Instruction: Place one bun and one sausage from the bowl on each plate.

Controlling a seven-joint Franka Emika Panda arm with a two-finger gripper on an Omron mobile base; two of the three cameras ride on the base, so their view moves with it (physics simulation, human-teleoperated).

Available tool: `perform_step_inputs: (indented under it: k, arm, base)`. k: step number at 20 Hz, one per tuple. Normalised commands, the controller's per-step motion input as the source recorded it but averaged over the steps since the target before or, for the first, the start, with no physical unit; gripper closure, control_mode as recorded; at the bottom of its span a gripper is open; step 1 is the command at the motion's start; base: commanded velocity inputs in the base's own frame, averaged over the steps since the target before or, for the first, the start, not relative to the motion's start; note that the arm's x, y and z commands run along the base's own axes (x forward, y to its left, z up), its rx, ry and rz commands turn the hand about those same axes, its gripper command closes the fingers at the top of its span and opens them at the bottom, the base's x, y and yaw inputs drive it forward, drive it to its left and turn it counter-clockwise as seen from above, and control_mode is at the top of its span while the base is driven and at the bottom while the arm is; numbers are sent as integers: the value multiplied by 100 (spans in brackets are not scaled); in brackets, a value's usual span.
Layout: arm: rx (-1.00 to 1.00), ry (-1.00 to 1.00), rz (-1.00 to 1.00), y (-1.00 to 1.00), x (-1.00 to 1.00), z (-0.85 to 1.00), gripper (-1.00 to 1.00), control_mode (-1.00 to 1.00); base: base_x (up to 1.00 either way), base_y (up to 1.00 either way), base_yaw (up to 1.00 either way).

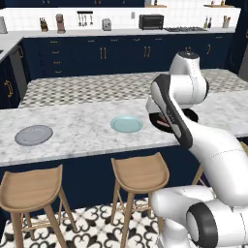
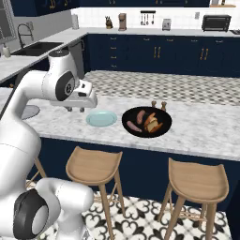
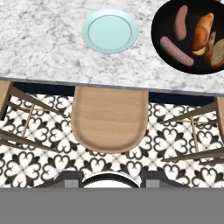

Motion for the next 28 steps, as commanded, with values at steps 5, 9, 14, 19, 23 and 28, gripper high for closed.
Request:
perform_step_inputs:
  k: [5,9,14,19,23,28]
  arm:
    - [0,0,0,0,14,0,-100,100]
    - [0,0,0,0,0,0,-100,100]
    - [0,0,0,0,0,0,-100,100]
    - [0,9,0,-11,45,0,-100,-100]
    - [3,20,0,-59,79,-20,-100,-100]
    - [14,54,2,-88,96,-67,-100,-100]
  base:
    - [24,0,0]
    - [81,0,0]
    - [63,0,0]
    - [28,0,-1]
    - [0,0,0]
    - [0,0,0]
